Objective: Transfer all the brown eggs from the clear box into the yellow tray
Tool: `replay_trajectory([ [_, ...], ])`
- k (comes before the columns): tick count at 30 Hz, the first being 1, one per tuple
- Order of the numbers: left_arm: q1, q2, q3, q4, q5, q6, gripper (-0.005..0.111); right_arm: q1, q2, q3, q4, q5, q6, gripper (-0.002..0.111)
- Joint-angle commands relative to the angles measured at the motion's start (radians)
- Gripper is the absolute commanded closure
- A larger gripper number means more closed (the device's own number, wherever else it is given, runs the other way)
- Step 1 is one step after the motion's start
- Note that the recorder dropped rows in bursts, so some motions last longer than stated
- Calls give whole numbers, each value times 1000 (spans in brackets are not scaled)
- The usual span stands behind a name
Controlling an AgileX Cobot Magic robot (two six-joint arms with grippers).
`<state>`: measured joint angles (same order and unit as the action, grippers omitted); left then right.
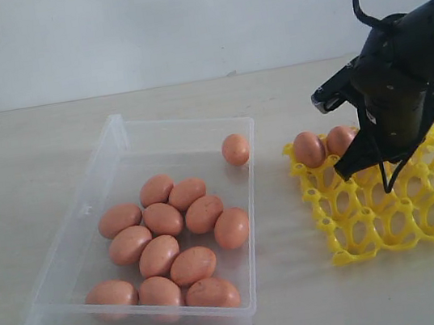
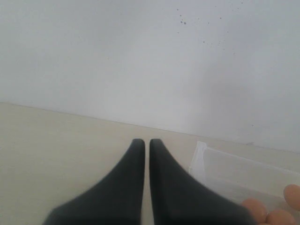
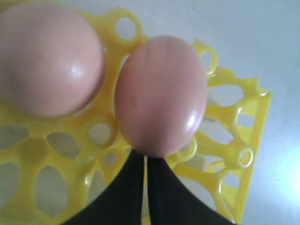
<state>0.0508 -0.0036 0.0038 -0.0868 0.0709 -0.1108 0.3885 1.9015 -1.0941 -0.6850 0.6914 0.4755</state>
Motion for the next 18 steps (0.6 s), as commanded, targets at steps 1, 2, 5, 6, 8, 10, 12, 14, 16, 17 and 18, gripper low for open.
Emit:
replay_trajectory([
  [1,-4,4,-4,0,-2,-1,103,-1,-19,1,-93,-37,86,108],
  [2,-4,4,-4,0,-2,-1,103,-1,-19,1,-109,-42,104,108],
  [5,-4,4,-4,0,-2,-1,103,-1,-19,1,-124,-61,118,108],
  [6,-4,4,-4,0,-2,-1,103,-1,-19,1,-126,-65,119,108],
  [8,-4,4,-4,0,-2,-1,103,-1,-19,1,-128,-71,121,108],
  [10,-4,4,-4,0,-2,-1,103,-1,-19,1,-139,-71,130,108],
  [12,-4,4,-4,0,-2,-1,103,-1,-19,1,-146,-71,130,108],
  [14,-4,4,-4,0,-2,-1,103,-1,-19,1,-158,-71,135,108],
  [16,-4,4,-4,0,-2,-1,103,-1,-24,1,-168,-71,147,108],
  [17,-4,4,-4,0,-2,-1,103,-1,-32,1,-170,-74,147,108],
  [18,-4,4,-4,0,-2,-1,103,-1,-41,1,-170,-79,147,108],
])
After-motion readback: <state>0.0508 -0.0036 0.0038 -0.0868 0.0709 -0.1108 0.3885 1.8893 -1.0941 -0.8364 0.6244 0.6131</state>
